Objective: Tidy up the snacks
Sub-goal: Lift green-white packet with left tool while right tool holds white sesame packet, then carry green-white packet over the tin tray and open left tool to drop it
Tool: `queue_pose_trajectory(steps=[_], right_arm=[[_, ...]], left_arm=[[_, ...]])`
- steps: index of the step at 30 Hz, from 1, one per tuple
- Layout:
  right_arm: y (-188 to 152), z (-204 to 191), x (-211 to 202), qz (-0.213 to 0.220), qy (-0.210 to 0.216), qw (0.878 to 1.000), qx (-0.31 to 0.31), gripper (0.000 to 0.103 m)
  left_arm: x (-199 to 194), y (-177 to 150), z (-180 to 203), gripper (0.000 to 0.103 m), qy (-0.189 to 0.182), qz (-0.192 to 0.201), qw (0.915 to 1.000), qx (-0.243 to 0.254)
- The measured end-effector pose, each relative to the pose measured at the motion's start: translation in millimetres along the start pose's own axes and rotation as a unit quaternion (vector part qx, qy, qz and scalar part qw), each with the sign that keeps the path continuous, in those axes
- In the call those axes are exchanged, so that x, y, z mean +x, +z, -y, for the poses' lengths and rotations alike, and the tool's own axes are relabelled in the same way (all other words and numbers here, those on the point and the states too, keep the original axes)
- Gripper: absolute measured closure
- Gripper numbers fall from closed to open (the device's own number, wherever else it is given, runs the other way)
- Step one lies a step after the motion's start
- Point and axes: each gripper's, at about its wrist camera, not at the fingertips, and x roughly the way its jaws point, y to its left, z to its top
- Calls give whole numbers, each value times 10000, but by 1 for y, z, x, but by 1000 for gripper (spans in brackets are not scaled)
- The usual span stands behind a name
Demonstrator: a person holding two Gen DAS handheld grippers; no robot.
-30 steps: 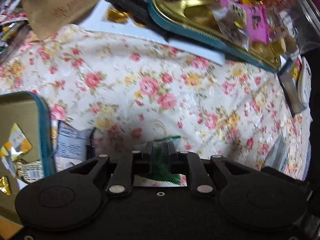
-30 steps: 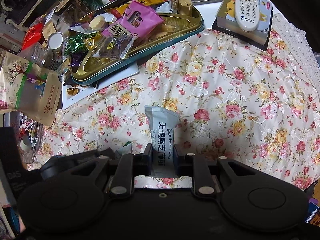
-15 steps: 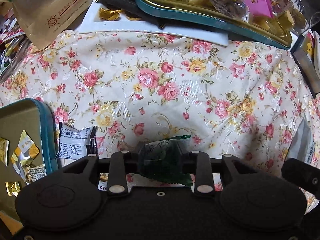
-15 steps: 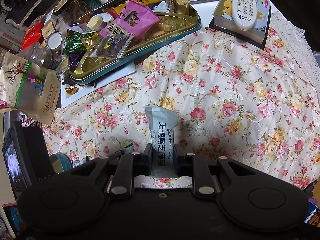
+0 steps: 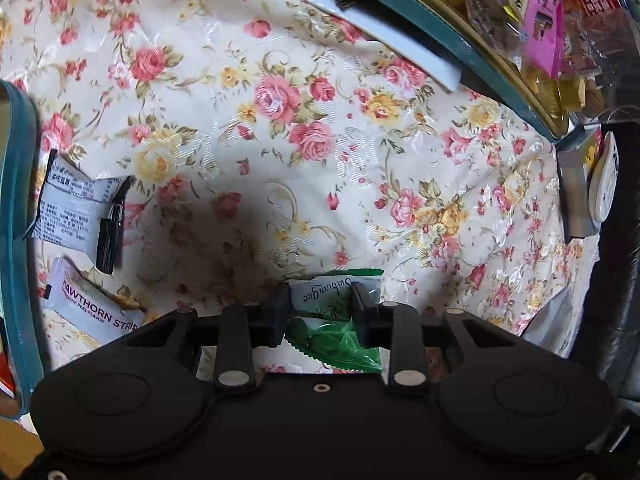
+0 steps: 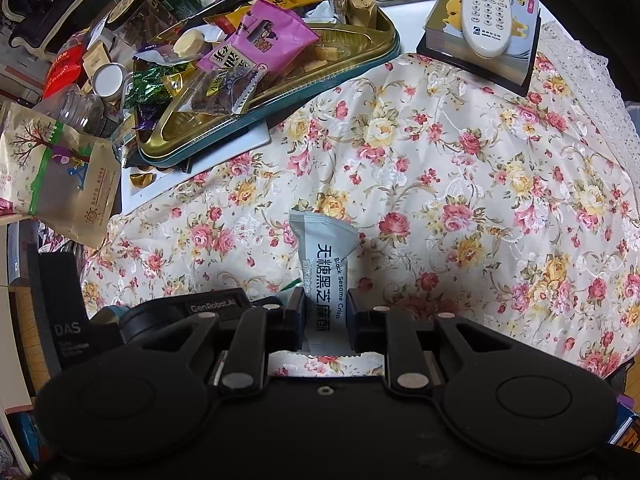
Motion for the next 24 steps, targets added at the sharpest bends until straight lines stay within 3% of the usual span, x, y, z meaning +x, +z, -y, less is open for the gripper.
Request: queue_pose_trajectory(steps=[3,6,10,15,24], right_arm=[[0,0,-2,55,-2,10000,8,81],[1,0,-3,78,-4,10000,42,81],[0,-3,-2,75,-24,10000,22,81],[-5,-16,2,51,-32,9998,-164,81],[-18,-51,12,-26,6,9986,-529,81]], left_arm=[[-12,-4,12,63,154,274,9991,274],[-31,-1,25,63,46,480,9984,294],[-64,2,20,63,167,848,9960,222],[-98,6,1,63,289,1219,9921,-95],[-148,14,-59,63,806,1851,9765,-748]])
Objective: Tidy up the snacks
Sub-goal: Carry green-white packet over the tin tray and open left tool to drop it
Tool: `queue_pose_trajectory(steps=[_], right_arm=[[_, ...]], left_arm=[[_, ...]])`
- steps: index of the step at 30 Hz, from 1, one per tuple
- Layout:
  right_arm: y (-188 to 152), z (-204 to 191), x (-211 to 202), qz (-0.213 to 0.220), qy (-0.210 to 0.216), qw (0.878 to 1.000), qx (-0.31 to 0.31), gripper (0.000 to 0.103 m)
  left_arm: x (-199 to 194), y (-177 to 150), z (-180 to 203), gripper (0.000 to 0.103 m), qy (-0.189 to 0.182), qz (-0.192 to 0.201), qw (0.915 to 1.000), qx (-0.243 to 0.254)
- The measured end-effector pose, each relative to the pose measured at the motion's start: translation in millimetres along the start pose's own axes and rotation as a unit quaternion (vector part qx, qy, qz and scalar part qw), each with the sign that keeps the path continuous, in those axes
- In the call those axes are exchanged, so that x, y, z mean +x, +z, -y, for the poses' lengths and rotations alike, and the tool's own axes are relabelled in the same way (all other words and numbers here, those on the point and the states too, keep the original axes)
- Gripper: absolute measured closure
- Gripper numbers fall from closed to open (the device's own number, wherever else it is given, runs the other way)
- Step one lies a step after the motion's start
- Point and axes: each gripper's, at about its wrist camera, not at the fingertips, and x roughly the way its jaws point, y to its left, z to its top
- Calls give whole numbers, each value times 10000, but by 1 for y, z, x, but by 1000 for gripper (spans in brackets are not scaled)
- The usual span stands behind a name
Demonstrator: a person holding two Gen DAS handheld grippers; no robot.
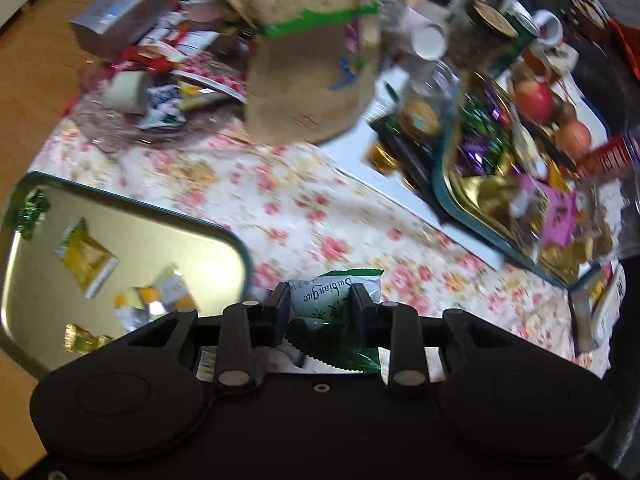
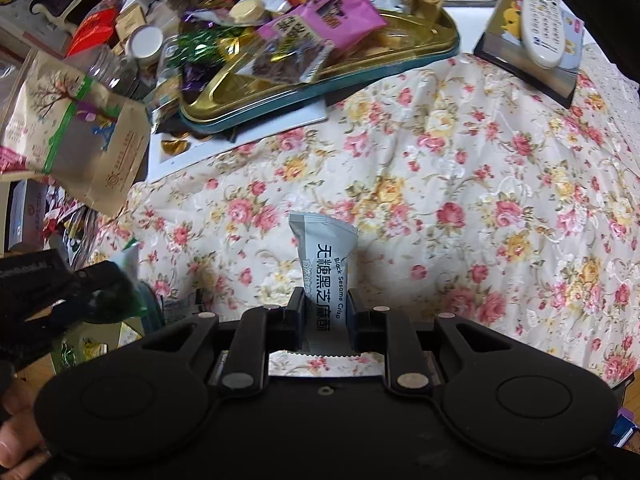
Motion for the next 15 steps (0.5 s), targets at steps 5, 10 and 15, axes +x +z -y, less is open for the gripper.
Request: queue_pose_trajectory(steps=[5,10,15], right_arm=[[-7,-26,7,-54,80,9996,-270,81],[-17,-54,14,-110,125,9983,-558,81],[-27,-77,20,-83,105,9959,-892,81]], left_arm=[[-14,12,-30,63,332,248,9990,-158],[-22,20,-48,63,791,511,9955,-112],[-28,26,-67,63,976,628,9932,-121]])
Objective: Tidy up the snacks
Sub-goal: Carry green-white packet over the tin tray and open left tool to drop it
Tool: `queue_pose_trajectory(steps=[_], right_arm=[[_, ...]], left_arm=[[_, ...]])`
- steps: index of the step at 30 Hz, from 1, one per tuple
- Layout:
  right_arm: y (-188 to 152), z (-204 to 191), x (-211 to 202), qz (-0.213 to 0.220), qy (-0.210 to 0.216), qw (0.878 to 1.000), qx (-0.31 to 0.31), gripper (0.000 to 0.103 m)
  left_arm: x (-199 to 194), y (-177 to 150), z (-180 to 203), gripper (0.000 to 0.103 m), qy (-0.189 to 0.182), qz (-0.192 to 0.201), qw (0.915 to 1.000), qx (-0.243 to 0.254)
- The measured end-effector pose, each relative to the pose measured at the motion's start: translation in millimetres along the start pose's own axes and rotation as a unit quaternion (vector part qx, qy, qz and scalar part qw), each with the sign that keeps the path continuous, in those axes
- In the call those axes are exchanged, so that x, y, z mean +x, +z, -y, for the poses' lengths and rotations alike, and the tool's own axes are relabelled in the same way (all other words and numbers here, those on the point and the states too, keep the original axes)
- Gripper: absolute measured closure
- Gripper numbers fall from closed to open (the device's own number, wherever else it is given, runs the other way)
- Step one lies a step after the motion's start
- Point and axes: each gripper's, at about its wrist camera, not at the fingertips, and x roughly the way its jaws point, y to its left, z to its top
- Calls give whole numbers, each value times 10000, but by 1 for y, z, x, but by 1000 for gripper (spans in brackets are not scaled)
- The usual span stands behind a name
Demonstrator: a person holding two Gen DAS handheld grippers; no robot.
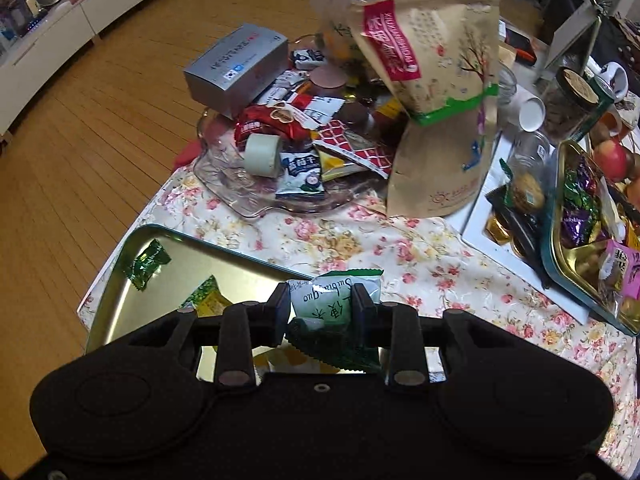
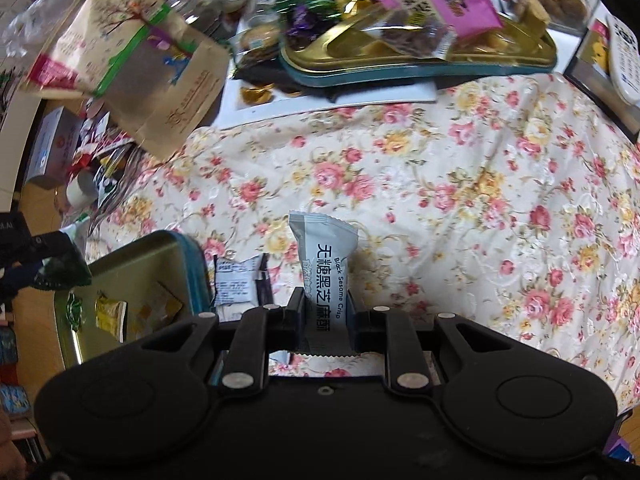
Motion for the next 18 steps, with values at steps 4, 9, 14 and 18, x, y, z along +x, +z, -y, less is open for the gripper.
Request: queue_pose_trajectory(steps=[4,9,14,18], right_arm=[[-7,-21,1,40,17,9996,-272,81],[-16,-42,2,-13,167,9983,-555,81],[-24,-64,4,1,324,9955,-885,81],[-31,-78,2,1,470,9923,-1147,81]], left_arm=[[3,3,-14,63,23,-73,9999,-95],[7,5,-28,63,97,-119,9997,-206],[9,9,-44,63,164,-160,9990,-388],[10,13,-56,62,215,-167,9984,-490]])
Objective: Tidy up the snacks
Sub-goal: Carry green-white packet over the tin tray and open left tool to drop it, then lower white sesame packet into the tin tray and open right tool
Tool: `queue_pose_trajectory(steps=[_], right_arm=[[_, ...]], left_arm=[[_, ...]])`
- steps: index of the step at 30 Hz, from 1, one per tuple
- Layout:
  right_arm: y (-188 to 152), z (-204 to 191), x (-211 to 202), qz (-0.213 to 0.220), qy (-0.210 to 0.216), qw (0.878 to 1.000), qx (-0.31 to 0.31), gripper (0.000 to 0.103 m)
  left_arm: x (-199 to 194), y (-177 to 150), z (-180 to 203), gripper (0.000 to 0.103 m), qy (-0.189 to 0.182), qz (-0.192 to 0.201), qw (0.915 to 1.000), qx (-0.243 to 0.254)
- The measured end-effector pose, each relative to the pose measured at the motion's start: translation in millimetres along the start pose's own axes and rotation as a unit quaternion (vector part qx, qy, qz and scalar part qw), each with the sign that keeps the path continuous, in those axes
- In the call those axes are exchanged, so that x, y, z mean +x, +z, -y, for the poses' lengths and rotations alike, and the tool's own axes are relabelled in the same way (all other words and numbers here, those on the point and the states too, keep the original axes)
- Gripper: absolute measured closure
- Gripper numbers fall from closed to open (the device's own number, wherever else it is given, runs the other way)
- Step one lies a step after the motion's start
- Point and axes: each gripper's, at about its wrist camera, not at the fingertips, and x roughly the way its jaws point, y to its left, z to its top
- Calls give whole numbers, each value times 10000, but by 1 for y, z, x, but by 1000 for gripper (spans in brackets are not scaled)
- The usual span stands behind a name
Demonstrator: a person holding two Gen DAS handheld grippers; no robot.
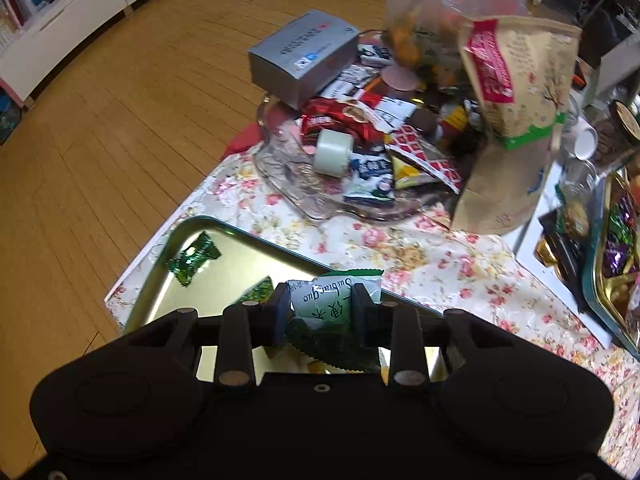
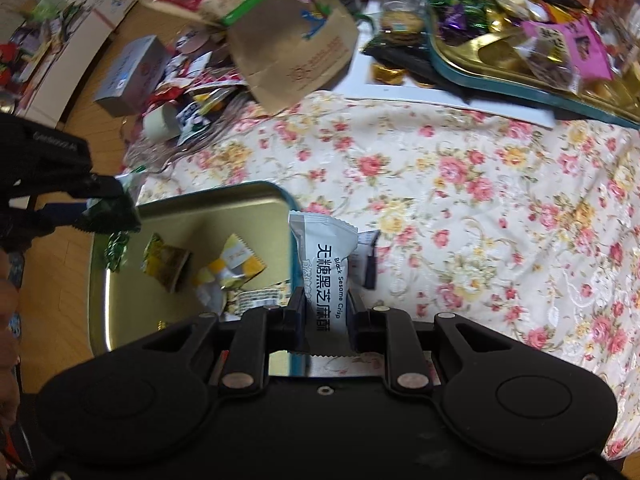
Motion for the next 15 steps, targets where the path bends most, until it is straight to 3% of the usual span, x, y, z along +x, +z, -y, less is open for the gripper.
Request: queue_pose_trajectory(steps=[8,15], right_arm=[[-12,-29,-4,27,282,9986,-452,81],[-19,-47,-5,70,404,9963,-758,81]], left_arm=[[1,10,-33,62,118,-152,9984,-527],[0,11,-38,62,113,-172,9972,-714]])
